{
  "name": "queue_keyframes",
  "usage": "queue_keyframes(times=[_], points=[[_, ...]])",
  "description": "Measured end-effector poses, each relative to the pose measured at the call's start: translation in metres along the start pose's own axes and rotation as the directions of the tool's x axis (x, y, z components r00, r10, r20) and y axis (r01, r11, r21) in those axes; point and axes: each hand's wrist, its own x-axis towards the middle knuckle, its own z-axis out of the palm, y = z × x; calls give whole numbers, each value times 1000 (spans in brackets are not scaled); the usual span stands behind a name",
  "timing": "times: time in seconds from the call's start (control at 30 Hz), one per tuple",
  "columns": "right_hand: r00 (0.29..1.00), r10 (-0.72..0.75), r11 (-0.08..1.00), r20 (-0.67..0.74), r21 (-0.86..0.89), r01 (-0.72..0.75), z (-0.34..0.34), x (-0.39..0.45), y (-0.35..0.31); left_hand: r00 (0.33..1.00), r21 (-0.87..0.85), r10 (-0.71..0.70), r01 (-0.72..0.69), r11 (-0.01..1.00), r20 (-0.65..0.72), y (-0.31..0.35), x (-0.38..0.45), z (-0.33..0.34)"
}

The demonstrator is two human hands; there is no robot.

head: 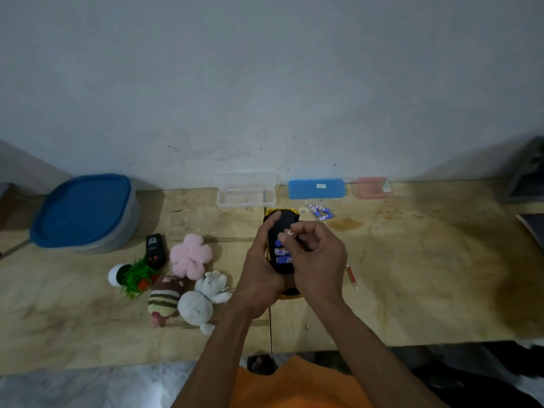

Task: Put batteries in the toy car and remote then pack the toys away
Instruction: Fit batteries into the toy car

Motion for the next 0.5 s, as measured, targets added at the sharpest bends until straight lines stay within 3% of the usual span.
queue_keyframes(times=[0.1,0.17,0.2,0.23,0.27,0.3,0.33,0.37,0.4,0.43,0.5], points=[[983,175,949,-52,274,-155,-14,14,-8,1000,-43,-8,9,999,27,1,3,-2],[928,369,755,49,567,-330,-23,26,-14,999,-56,-29,32,998,40,2,5,-3],[893,429,640,135,652,-406,-26,31,-17,998,-57,-37,39,998,44,1,6,-3],[869,449,593,209,657,-465,-29,36,-21,998,-60,-47,50,997,51,0,8,-4],[868,420,639,264,593,-490,-31,40,-21,996,-65,-57,61,996,61,0,8,-4],[889,335,764,313,462,-450,-32,44,-21,995,-71,-69,74,995,73,0,9,-5],[913,182,924,364,255,-286,-34,47,-19,993,-78,-79,86,993,89,1,10,-6],[897,0,1000,442,6,-3,-35,49,-18,990,-85,-88,97,992,106,2,10,-6],[823,-138,935,551,-202,292,-36,52,-15,988,-84,-95,105,991,121,3,12,-7],[731,-187,798,656,-332,503,-36,56,-12,987,-74,-97,107,991,129,5,13,-7],[623,-161,608,766,-420,674,-38,65,-13,988,-64,-86,95,993,128,8,16,-7]])
